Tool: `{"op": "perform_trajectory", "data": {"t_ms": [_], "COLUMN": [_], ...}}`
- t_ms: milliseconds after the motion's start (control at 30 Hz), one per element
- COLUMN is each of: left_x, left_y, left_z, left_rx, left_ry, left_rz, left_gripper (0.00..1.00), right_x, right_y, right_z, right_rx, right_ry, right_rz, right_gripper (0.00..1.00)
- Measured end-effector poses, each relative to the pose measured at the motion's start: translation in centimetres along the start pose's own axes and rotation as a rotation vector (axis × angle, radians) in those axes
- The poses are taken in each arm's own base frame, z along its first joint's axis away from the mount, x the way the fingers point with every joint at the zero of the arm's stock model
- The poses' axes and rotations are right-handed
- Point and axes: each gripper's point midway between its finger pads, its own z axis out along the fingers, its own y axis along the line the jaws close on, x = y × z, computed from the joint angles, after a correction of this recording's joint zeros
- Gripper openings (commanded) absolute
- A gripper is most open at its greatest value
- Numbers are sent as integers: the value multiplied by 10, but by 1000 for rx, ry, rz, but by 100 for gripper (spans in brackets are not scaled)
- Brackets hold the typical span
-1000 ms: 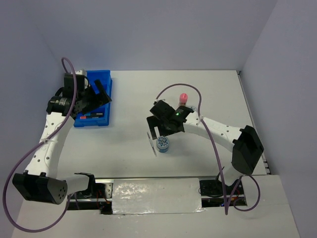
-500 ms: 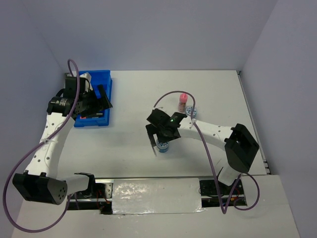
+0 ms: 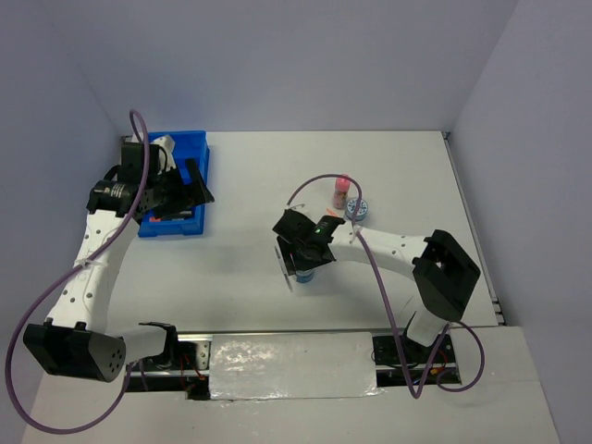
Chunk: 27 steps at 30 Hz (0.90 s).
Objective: Sort the stationery into containers
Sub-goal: Pick up the stationery from the center of the board.
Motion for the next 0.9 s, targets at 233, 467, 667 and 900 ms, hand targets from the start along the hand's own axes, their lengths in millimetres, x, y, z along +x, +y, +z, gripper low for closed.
{"op": "perform_trajectory", "data": {"t_ms": [233, 467, 667, 900], "left_x": [2, 3, 2, -21], "left_y": [-7, -8, -5, 16], "left_z": [-1, -1, -1, -20], "left_rx": [44, 52, 31, -135], "left_ry": [13, 18, 14, -86], "left_rz": [12, 25, 21, -60], "left_gripper": [99, 99, 99, 99], "right_x": [-2, -5, -14, -97], "right_y": [0, -1, -15, 11], "right_z": [6, 7, -11, -74], "right_rx": [9, 6, 94, 19], "right_ry": [-9, -18, -9, -204], "right_rz": [-8, -23, -33, 4], "right_gripper": [67, 0, 0, 0]}}
